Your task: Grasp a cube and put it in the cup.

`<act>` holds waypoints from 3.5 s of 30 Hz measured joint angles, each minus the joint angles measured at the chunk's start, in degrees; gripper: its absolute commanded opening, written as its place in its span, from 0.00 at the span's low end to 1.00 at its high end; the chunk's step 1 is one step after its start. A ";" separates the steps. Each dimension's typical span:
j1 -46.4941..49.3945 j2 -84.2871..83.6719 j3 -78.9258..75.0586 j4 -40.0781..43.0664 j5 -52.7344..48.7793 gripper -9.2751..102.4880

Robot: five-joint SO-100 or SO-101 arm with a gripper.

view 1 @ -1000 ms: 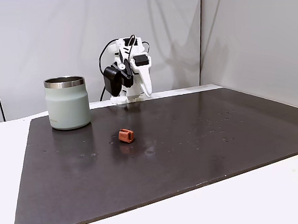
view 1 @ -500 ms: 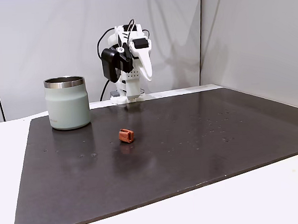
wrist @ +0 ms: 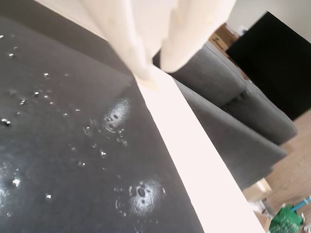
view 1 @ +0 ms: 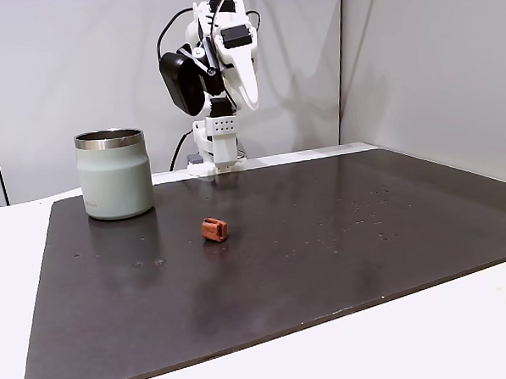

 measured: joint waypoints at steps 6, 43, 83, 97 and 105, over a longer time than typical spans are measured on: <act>2.11 -9.93 -10.37 5.36 6.15 0.08; 11.95 -51.24 -52.21 30.23 26.10 0.08; 11.95 -62.84 -67.59 41.13 26.19 0.30; 12.22 -67.32 -69.08 40.87 26.63 0.31; 12.22 -76.20 -77.78 43.86 26.98 0.31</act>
